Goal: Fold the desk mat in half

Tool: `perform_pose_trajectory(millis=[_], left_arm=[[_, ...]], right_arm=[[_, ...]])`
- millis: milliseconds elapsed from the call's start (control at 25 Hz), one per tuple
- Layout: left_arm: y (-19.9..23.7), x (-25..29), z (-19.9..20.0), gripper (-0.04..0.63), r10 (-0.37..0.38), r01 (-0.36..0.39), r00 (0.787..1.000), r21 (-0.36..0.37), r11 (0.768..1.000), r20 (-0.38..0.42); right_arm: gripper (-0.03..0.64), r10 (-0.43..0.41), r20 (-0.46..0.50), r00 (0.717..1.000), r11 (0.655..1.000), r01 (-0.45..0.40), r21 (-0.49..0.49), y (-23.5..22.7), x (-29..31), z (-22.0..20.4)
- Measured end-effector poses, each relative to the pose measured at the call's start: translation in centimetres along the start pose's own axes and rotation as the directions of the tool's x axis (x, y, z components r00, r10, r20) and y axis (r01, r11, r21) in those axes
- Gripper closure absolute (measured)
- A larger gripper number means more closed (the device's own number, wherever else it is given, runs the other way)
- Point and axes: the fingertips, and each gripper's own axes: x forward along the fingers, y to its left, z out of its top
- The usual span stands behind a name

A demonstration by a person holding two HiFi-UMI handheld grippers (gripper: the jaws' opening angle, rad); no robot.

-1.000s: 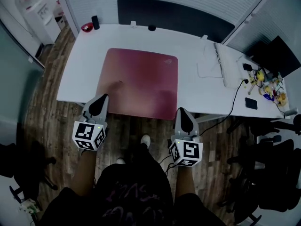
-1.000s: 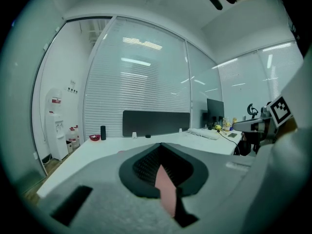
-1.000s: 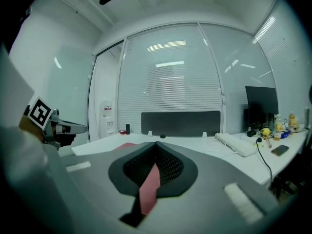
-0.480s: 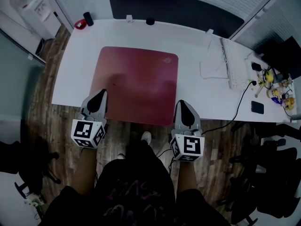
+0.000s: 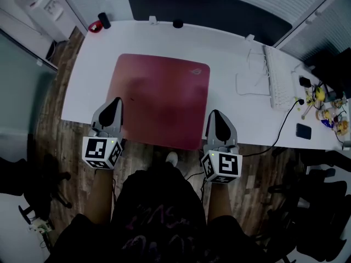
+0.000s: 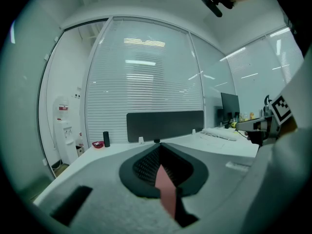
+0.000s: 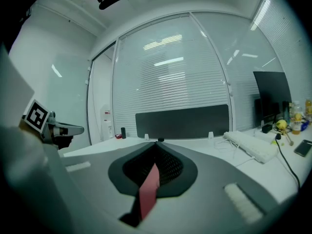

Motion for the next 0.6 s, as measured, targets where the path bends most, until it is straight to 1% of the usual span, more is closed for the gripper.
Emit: perform_pose_trajectory(millis=[160, 280, 360, 600], left_arm=[[0.2, 0.5, 0.6, 0.595, 0.005, -0.005, 1.0, 0.011, 1.0, 0.007], [0.6, 0.6, 1.1, 0.595, 0.012, -0.013, 1.0, 0.013, 1.0, 0.016], [1.1, 0.6, 1.7, 0.595, 0.013, -0.014, 0.999, 0.011, 1.0, 0.03], [2.7, 0.9, 2.7, 0.595, -0.017, 0.017, 0.998, 0.006, 1.0, 0.057]], right_arm=[[0.611, 0.015, -0.003, 1.0, 1.0, -0.015, -0.005, -0.1, 0.9, 0.2], [0.611, 0.016, 0.018, 1.0, 1.0, -0.016, 0.009, 0.0, 1.3, 1.0], [0.611, 0.017, 0.036, 0.999, 1.0, -0.017, -0.001, 0.3, 1.5, 1.7], [0.611, 0.007, 0.041, 0.999, 1.0, -0.006, -0.026, 2.1, 2.1, 2.6]])
